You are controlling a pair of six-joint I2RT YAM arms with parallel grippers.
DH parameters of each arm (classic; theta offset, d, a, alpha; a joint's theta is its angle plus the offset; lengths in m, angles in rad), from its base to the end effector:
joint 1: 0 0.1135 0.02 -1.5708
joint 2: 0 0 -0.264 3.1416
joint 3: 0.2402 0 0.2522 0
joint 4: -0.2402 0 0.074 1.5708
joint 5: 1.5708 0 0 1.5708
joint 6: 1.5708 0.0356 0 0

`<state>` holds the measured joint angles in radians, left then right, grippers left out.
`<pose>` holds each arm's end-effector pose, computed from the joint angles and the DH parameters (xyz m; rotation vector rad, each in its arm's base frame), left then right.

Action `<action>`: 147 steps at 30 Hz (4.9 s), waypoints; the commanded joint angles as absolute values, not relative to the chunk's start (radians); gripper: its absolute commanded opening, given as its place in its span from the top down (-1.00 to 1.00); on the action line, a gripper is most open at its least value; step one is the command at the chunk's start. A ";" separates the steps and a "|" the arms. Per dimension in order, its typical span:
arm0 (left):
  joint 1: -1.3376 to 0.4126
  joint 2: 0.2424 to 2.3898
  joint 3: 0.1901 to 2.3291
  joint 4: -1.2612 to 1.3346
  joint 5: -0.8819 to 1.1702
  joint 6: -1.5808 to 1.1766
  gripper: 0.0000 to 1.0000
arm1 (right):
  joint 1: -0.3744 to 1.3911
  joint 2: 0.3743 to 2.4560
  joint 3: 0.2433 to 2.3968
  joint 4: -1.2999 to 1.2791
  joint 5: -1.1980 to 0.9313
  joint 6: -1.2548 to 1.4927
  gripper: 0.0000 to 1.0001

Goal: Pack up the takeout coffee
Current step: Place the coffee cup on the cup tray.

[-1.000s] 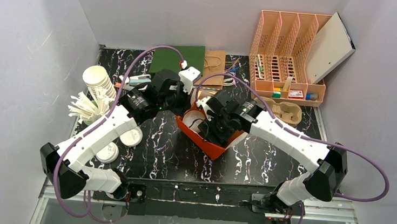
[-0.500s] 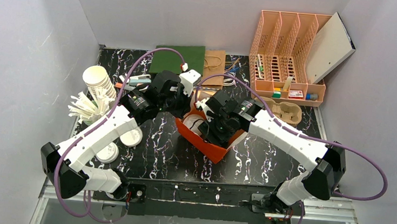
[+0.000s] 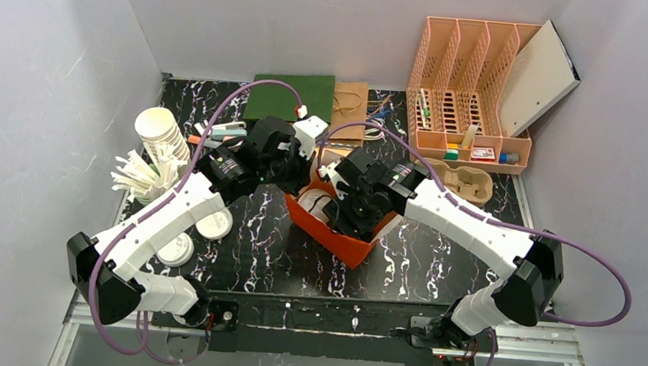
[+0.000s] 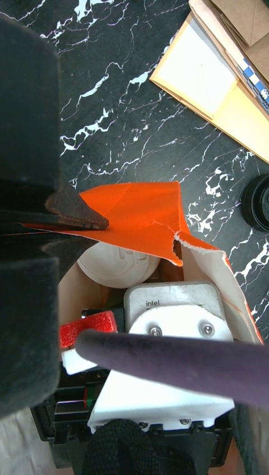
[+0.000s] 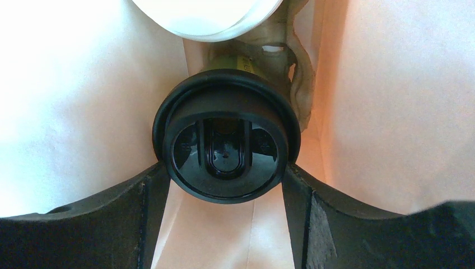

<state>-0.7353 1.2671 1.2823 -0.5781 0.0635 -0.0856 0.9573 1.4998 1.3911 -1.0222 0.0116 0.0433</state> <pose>0.2044 -0.1880 0.3707 0.7328 2.0560 -0.5438 0.1719 0.2434 0.3107 -1.2043 2.4573 0.2795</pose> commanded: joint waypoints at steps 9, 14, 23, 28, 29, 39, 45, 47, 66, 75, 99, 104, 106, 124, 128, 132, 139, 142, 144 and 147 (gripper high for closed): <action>-0.742 1.261 1.272 -0.607 0.078 -0.083 1.00 | 0.953 1.525 1.347 -1.036 -0.014 0.027 0.35; -0.742 1.265 1.275 -0.606 0.075 -0.083 1.00 | 0.952 1.536 1.339 -1.025 -0.006 0.022 0.35; -0.742 1.272 1.281 -0.609 0.077 -0.080 1.00 | 0.952 1.551 1.327 -1.013 0.014 0.020 0.35; -0.742 1.273 1.284 -0.612 0.079 -0.079 1.00 | 0.951 1.556 1.318 -1.008 0.032 0.021 0.34; -0.741 1.273 1.285 -0.614 0.078 -0.078 1.00 | 0.952 1.557 1.316 -1.008 0.036 0.021 0.34; -0.741 1.275 1.287 -0.620 0.080 -0.077 1.00 | 0.949 1.569 1.312 -1.015 0.061 0.038 0.34; -0.742 1.272 1.286 -0.619 0.081 -0.078 1.00 | 0.945 1.578 1.306 -1.022 0.057 0.044 0.34; -0.741 1.270 1.285 -0.620 0.079 -0.080 1.00 | 0.941 1.580 1.305 -1.024 0.056 0.046 0.34; -0.742 1.265 1.293 -0.621 0.052 -0.083 1.00 | 0.934 1.562 1.392 -1.067 0.057 0.055 0.18; -0.742 1.266 1.293 -0.614 0.040 -0.082 1.00 | 0.934 1.557 1.423 -1.074 0.072 0.052 -0.95; -0.742 1.307 1.321 -0.628 0.022 -0.073 1.00 | 0.934 1.546 1.628 -1.105 0.007 0.016 -0.97; -0.742 1.318 1.324 -0.624 0.014 -0.076 1.00 | 0.934 1.552 1.689 -1.116 0.011 0.002 -0.97; -0.741 1.324 1.327 -0.620 0.014 -0.075 1.00 | 0.934 1.555 1.711 -1.117 0.009 0.002 -0.96; -0.741 1.379 1.328 -0.608 0.000 -0.073 1.00 | 0.934 1.621 1.888 -1.089 -0.026 -0.058 -0.70; -0.740 1.389 1.327 -0.617 0.015 -0.079 1.00 | 0.934 1.623 1.902 -1.092 -0.043 -0.057 -0.64; -0.738 1.416 1.336 -0.647 0.036 -0.080 1.00 | 0.934 1.630 1.924 -1.097 -0.058 -0.058 -0.55; -0.733 1.450 1.350 -0.689 0.040 -0.081 1.00 | 0.933 1.639 1.945 -1.095 -0.060 -0.059 -0.48; -0.727 1.463 1.352 -0.700 0.050 -0.080 1.00 | 0.926 1.640 1.955 -1.093 -0.058 -0.058 -0.44; -0.721 1.470 1.353 -0.704 0.058 -0.083 1.00 | 0.920 1.640 1.962 -1.093 -0.051 -0.060 -0.43; -0.711 1.478 1.348 -0.705 0.068 -0.090 1.00 | 0.906 1.639 1.977 -1.088 -0.039 -0.066 -0.41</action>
<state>-0.7021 1.3979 1.3834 -0.5491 0.0017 -0.1120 0.8806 1.6859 1.8442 -1.3392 0.0219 0.0422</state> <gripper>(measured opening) 0.007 0.715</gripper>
